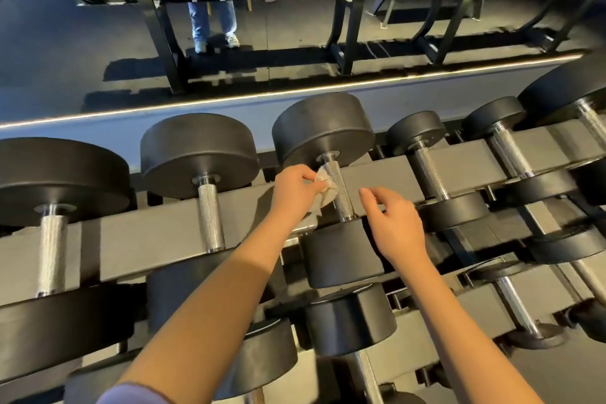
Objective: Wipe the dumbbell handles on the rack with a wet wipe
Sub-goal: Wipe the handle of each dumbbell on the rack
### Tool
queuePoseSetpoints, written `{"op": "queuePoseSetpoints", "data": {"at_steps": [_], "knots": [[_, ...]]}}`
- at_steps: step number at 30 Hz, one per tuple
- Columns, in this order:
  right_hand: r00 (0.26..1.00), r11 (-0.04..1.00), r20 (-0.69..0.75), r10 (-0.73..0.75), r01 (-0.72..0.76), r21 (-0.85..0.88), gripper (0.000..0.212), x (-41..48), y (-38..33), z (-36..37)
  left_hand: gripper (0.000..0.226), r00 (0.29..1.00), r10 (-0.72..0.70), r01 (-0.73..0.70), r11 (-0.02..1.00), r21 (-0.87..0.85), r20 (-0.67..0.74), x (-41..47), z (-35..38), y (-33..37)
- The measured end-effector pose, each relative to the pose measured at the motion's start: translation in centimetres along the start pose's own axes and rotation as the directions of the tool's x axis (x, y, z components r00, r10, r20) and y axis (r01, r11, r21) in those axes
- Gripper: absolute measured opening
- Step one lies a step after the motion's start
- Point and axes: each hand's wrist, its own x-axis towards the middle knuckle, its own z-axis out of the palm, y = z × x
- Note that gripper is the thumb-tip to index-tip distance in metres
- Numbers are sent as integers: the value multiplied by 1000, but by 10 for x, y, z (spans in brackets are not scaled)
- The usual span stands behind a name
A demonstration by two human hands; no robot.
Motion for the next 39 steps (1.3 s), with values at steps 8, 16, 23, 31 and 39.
{"op": "queuePoseSetpoints", "data": {"at_steps": [8,16,23,31,39], "knots": [[997,997,-24,68,-68,-25,50,2,4,3,20,976,-101,67,982,-176,-192,29,31,4],[999,1000,-43,30,-30,11,55,1,1,3,16,994,-88,84,995,-52,-62,15,38,-7],[998,999,-59,13,-10,47,31,1,4,1,7,986,-128,117,988,-96,-110,10,39,-1],[998,995,-42,55,-51,82,39,1,2,0,18,989,-137,138,990,-20,61,2,36,-1],[996,992,-48,77,-71,106,45,1,0,-1,13,993,-89,82,991,-101,-72,6,35,2]]}}
